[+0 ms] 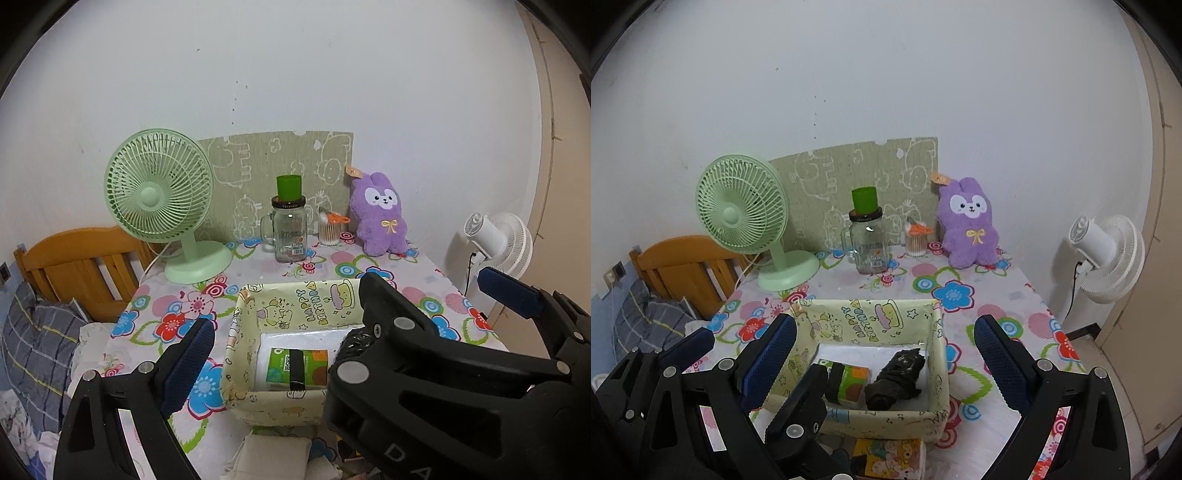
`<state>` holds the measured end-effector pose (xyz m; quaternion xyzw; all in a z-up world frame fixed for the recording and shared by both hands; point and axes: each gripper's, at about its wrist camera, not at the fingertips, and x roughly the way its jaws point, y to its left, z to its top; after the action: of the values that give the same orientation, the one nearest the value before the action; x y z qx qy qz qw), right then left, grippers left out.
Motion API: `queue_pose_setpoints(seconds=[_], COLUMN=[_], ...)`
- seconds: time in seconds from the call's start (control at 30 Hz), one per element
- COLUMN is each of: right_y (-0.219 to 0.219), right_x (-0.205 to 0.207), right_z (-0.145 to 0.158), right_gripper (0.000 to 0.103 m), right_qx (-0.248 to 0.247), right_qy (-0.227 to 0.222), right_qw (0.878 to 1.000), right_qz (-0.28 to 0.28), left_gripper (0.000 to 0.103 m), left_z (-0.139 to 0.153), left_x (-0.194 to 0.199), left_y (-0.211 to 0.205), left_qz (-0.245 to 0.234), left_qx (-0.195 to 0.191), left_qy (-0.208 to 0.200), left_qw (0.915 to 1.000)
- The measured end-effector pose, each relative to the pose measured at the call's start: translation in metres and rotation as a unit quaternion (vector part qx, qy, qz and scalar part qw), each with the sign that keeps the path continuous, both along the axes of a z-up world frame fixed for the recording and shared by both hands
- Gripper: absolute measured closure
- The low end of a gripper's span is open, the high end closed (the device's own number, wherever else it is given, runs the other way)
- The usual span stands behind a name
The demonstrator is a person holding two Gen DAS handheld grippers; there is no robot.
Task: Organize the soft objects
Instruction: 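Withdraw both grippers from the box back toward the remaining items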
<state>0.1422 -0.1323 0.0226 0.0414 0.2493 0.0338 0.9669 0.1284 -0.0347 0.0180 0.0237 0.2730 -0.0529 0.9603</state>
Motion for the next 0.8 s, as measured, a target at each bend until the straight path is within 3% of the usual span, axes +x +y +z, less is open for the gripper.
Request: queue_pose_setpoints(seconds=[0.8], right_y=[0.0], right_x=[-0.079], right_z=[0.008], right_gripper=[0.004], right_qx=[-0.012], right_qy=[-0.032], right_qw=[0.999], right_qz=[0.009], left_gripper=[0.008], left_z=[0.001], left_x=[-0.071], left_y=[-0.003], left_qz=[-0.006], left_qx=[-0.002], left_qy=[-0.019], left_qw=[0.9998])
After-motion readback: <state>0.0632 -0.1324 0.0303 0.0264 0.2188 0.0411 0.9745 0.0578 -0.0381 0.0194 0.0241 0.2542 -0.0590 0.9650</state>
